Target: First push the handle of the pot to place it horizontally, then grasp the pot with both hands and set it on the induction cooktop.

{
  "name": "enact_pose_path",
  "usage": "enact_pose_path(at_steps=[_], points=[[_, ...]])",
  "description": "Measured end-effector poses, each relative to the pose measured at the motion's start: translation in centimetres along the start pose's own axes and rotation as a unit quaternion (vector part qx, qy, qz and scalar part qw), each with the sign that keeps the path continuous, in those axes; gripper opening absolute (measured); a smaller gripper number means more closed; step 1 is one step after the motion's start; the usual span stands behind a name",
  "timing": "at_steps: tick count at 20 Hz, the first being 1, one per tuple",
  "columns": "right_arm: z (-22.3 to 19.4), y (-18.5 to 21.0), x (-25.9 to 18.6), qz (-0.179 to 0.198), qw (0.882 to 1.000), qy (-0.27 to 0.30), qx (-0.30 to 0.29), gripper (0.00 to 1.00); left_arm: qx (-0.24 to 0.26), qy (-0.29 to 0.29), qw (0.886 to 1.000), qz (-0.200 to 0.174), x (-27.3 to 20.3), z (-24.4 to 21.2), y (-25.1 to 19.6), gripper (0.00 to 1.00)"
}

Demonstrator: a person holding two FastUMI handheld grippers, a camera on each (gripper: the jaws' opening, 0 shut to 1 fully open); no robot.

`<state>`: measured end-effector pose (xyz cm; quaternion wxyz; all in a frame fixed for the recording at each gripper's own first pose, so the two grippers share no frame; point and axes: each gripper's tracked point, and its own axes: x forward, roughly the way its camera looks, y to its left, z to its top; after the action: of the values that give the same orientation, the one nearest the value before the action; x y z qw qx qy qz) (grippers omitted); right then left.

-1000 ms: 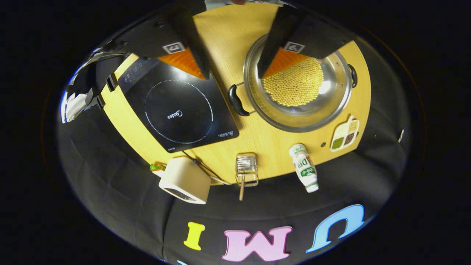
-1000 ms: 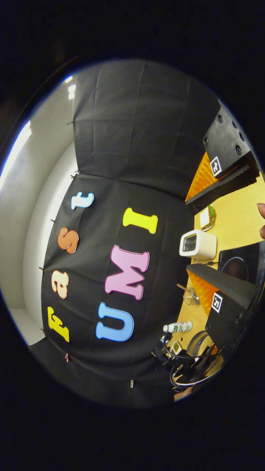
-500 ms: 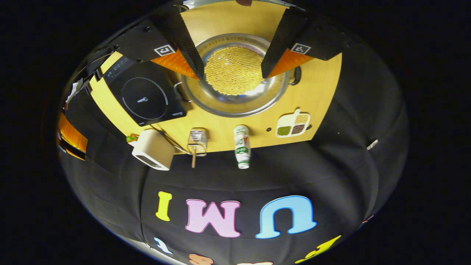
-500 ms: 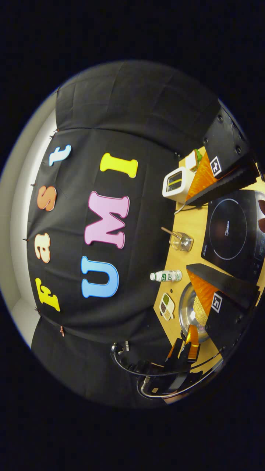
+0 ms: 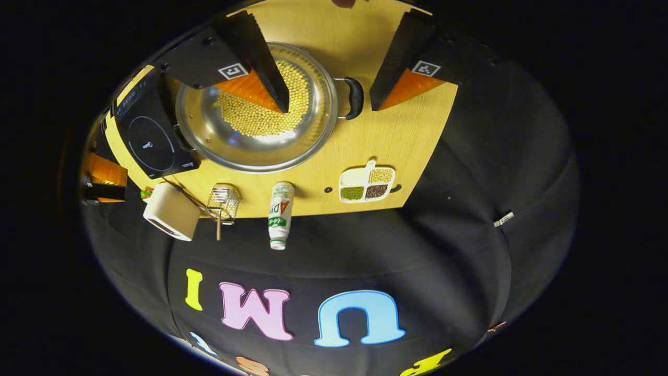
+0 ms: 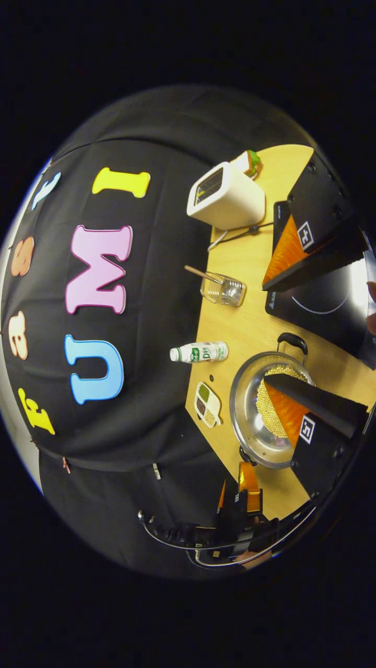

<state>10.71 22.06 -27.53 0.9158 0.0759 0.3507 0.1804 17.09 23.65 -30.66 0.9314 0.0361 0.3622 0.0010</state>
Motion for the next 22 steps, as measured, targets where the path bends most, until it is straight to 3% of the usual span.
enact_pose_path(at_steps=[12,15,16,17,22], points=[[-6.9,2.1,9.5,0.008,0.993,0.107,0.049,0.98,-0.003,0.071,0.997,-0.018,8.5,-3.4,1.8,1.0],[-8.6,2.4,11.2,0.006,0.99,0.133,0.051,0.97,-0.007,0.086,0.996,-0.02,9.6,-4.5,2.1,0.98],[-9.1,2.5,11.6,0.005,0.989,0.142,0.051,0.89,-0.01,0.09,0.996,-0.019,9.8,-4.8,2.2,0.96],[-9.6,2.4,12.1,-0.001,0.988,0.148,0.049,0.96,-0.012,0.094,0.995,-0.022,9.9,-5.1,2.2,0.95],[-11.3,2.2,13.5,-0.017,0.984,0.17,0.044,0.89,-0.015,0.096,0.995,-0.039,10.6,-5.4,1.6,0.89]])
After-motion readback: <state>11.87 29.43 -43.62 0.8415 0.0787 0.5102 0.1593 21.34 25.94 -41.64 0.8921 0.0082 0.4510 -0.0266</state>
